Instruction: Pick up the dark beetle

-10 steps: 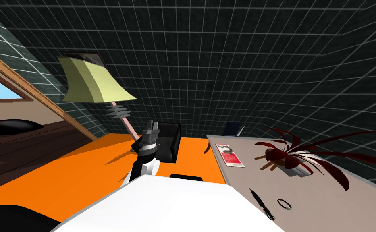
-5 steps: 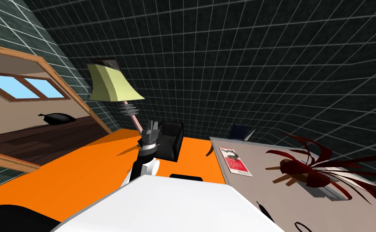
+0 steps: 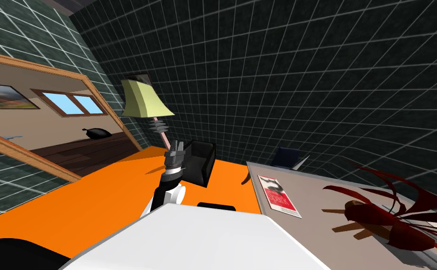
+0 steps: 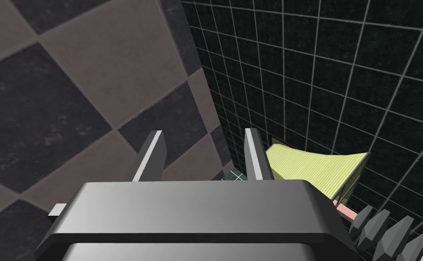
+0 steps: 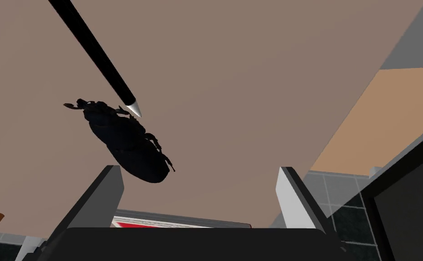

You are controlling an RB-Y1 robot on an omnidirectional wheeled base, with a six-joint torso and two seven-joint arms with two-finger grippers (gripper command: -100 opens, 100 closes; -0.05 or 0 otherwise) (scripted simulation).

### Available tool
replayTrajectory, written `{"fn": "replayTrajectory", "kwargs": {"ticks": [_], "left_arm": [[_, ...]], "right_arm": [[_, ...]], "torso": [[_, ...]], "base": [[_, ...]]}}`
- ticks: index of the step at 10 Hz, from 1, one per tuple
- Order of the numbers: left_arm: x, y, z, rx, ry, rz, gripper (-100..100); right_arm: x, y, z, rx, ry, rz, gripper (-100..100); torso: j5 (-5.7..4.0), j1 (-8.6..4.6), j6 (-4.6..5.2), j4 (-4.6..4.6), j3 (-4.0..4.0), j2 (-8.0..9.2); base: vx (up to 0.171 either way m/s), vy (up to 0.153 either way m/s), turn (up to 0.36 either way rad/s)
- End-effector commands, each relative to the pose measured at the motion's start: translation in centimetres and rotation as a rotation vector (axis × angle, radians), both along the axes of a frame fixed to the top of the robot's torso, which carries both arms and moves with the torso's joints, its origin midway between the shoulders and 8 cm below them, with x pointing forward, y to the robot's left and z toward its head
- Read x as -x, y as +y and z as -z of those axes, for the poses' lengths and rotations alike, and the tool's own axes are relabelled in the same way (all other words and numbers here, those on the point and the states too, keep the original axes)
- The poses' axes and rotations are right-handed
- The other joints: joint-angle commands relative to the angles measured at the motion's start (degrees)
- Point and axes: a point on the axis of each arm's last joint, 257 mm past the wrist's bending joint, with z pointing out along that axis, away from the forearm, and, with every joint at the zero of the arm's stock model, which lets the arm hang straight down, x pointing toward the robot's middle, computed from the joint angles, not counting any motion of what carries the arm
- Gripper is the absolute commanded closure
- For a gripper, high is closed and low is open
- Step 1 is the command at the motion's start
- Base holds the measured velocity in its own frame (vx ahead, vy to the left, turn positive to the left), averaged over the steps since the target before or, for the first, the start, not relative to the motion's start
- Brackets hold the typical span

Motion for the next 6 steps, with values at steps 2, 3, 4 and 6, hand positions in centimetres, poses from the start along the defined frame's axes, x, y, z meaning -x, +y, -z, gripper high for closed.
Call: {"fn": "replayTrajectory", "kwargs": {"ticks": [2,3,4,6], "left_arm": [[0.0,0.0,0.0,0.000,0.000,0.000,0],[0.0,0.0,0.0,0.000,0.000,0.000,0],[0.0,0.0,0.0,0.000,0.000,0.000,0],[0.0,0.0,0.0,0.000,0.000,0.000,0]], "right_arm": [[1.4,-0.6,0.5,0.030,0.049,-0.023,-100],[2.1,-0.9,0.8,0.044,0.074,-0.037,-100],[2.7,-1.1,1.0,0.056,0.097,-0.048,-100],[2.8,-1.2,1.0,0.058,0.100,-0.049,-100]], "torso": [[0.00,0.02,0.03,0.00,0.00,0.00],[0.00,0.00,0.01,0.00,-0.01,-0.02],[-0.02,-0.08,0.01,-0.01,-0.02,-0.03],[-0.03,-0.10,0.03,-0.01,-0.01,-0.02]], "base": [[0.004,-0.039,0.124],[0.007,-0.065,0.189],[0.000,-0.074,0.209],[0.001,-0.048,0.074]]}}
